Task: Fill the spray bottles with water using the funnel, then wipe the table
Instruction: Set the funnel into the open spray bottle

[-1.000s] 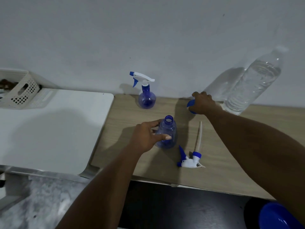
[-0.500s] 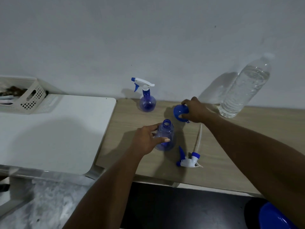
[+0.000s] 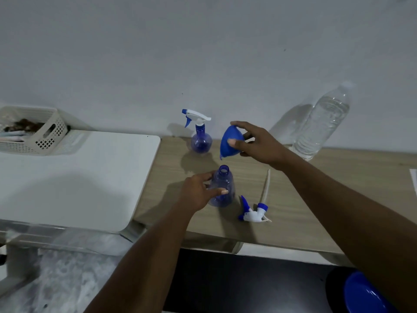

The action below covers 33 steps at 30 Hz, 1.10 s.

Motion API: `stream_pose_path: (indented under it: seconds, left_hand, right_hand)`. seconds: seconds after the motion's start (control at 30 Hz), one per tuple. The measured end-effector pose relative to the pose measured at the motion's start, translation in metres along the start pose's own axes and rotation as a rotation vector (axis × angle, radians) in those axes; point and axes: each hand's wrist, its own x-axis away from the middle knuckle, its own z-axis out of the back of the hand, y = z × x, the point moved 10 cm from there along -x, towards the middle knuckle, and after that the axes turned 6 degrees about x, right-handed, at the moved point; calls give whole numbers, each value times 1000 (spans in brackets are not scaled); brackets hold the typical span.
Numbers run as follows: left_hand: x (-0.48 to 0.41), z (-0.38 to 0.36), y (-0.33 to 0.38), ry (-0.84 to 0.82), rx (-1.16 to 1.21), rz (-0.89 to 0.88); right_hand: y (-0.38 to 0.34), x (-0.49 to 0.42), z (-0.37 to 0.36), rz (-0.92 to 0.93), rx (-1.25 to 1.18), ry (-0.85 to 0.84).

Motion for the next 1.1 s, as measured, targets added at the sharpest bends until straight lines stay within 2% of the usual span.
stream_pose_path:
  seconds: [0.23,0.6,0.83,1.1]
  left_hand:
    - [-1,-2,-2,-24,38,29]
    - [-5,-5,-10,-61,-37,57]
    - [-4,-7,-15,-50,-1,41]
    - [-7,-8,-21,-59,27,62]
  right_hand:
    - [-5,22,-9,77,-68,160]
    - [6,39,-10,126,42,258]
    - [8,44,-26,145,158,182]
    - [11,50,-34,128,156,119]
